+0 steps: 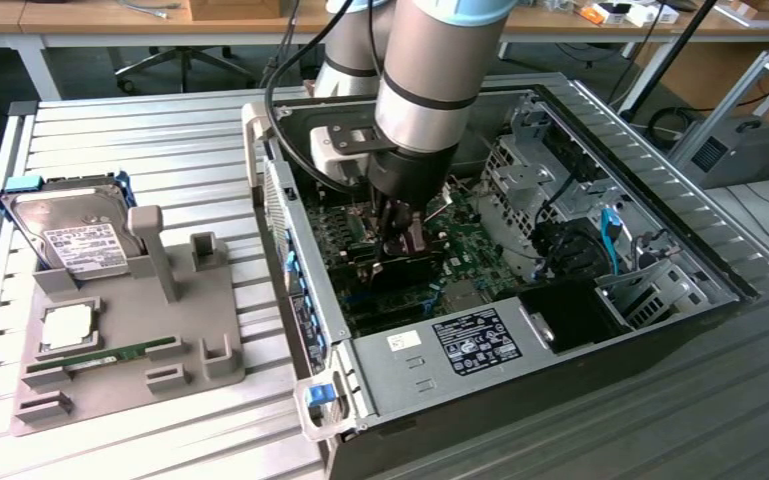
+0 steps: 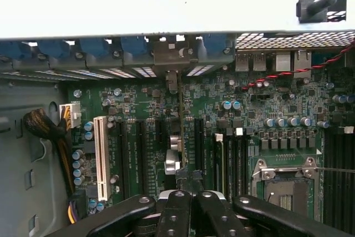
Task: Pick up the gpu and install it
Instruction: 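Press down on the gpu until it lock into place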
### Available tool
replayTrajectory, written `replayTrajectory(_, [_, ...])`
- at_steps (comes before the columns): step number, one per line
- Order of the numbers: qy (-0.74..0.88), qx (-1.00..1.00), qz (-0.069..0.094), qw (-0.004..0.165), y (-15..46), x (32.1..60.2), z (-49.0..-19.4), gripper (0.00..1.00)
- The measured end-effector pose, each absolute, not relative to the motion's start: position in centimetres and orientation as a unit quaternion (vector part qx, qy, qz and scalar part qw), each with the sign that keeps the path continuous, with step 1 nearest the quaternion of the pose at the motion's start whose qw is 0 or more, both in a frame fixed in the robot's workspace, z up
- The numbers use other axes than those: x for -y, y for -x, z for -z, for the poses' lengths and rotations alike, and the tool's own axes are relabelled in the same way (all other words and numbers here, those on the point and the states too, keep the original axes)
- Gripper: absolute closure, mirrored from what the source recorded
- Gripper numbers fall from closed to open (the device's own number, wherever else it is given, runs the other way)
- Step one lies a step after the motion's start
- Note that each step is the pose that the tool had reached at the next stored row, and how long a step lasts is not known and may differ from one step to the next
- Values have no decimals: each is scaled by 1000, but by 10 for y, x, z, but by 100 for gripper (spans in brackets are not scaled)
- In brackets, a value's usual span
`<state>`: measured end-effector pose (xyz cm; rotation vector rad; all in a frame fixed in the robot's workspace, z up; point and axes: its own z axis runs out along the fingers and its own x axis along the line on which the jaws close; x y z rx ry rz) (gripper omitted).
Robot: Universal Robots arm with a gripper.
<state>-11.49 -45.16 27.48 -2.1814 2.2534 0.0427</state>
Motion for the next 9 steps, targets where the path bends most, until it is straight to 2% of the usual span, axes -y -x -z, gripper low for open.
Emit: replayTrajectory(9, [695,-718,-14,3,116,451,-275,89])
